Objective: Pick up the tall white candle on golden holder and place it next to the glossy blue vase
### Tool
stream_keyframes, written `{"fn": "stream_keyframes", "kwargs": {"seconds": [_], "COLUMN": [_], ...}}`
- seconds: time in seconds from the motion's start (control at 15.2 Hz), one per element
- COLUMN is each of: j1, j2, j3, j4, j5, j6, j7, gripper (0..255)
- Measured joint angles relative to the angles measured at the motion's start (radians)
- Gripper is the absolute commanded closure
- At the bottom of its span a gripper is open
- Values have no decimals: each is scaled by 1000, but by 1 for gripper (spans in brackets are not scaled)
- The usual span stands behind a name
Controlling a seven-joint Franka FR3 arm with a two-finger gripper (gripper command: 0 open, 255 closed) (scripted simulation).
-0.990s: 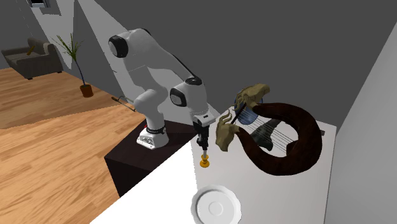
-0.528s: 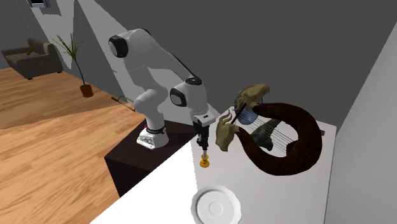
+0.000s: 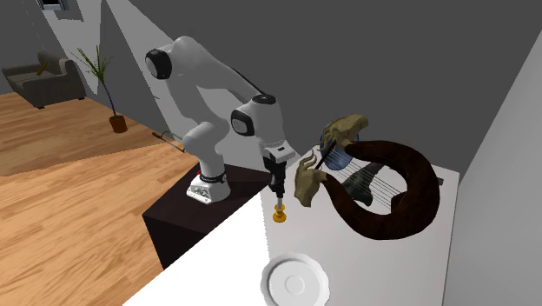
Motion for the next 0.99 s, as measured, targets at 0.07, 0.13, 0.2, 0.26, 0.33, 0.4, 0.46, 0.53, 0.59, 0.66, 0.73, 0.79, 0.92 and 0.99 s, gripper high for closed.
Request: {"fn": "stream_keyframes", "kwargs": {"seconds": [0.07, 0.13, 0.2, 0.26, 0.33, 0.4, 0.46, 0.53, 0.59, 0.66, 0.73, 0.79, 0.92, 0.99], "j1": [-1, -1, 0, 0, -1, -2, -2, -2, -2, -1, -1, -1, -1, -1], "j2": [-7, -13, -19, -25, -33, -38, -43, -49, -54, -59, -65, -66, -75, -76], "j3": [2, 5, 8, 12, 13, 15, 18, 20, 22, 27, 28, 30, 33, 33], "j4": [8, 19, 26, 36, 46, 56, 65, 71, 84, 94, 105, 116, 136, 147], "j5": [-1, -1, 0, 0, -1, -1, -1, -1, -1, 0, 0, 1, 1, 1], "j6": [-14, -32, -45, -61, -78, -94, -108, -120, -137, -153, -169, -180, -209, -222], "j7": [1, 3, 7, 10, 10, 10, 12, 14, 14, 18, 19, 20, 20, 20], "gripper": [255, 255, 255, 255, 255, 255, 255, 255, 255, 255, 255, 255, 255, 255]}}
